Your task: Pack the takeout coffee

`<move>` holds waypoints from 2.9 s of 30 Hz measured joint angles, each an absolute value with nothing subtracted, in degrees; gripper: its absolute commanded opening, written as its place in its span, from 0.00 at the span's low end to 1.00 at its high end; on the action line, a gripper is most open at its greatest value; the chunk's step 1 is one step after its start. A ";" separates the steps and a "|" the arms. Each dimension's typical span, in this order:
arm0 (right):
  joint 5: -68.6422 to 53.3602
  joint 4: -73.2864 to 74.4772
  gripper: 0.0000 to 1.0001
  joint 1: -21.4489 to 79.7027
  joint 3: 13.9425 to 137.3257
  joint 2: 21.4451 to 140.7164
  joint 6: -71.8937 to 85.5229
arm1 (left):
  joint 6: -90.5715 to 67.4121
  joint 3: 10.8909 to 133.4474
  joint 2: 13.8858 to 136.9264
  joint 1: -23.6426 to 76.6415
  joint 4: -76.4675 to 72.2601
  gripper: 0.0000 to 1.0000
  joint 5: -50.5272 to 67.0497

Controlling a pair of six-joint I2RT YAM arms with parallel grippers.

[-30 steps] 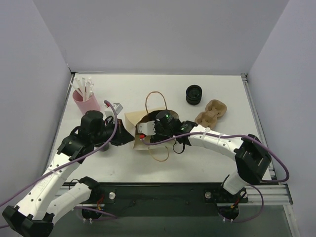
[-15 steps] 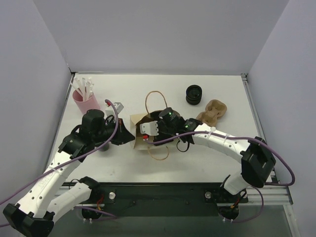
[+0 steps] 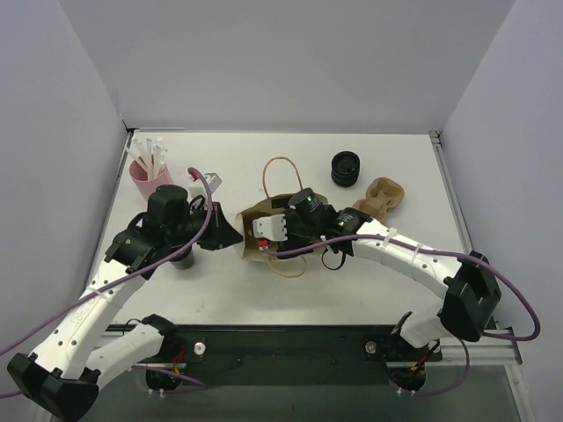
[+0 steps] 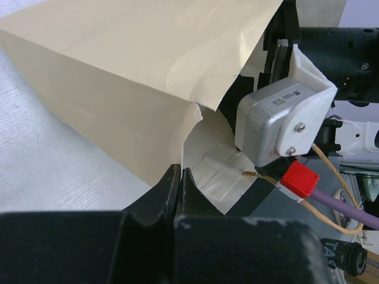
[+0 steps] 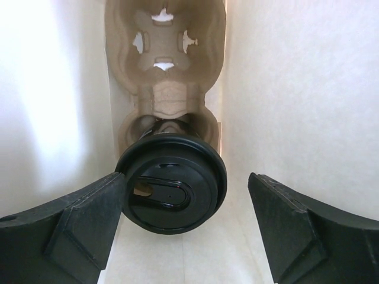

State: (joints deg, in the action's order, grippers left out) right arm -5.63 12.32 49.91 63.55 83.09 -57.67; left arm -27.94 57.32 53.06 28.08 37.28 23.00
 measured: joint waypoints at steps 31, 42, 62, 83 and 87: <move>-7.99 20.32 0.61 45.63 82.28 85.36 -44.97 | -30.55 81.56 65.54 26.28 44.36 0.50 16.25; -9.78 20.69 0.59 43.53 88.20 85.41 -35.81 | -29.34 91.44 67.37 24.23 52.51 0.52 4.32; 7.46 25.87 1.00 45.10 93.84 71.20 0.93 | -35.75 79.24 68.10 12.47 64.84 0.53 -15.59; 2.90 32.97 0.99 45.04 84.16 59.22 7.05 | -31.44 115.35 107.59 -8.86 54.54 0.45 -22.63; 2.55 33.30 0.99 45.04 83.33 59.02 5.98 | -34.35 116.33 110.83 -10.24 53.01 0.45 -22.26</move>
State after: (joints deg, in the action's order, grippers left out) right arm 2.55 33.30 45.04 83.33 59.02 5.98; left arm -34.35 116.33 110.83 -10.24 53.01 -22.26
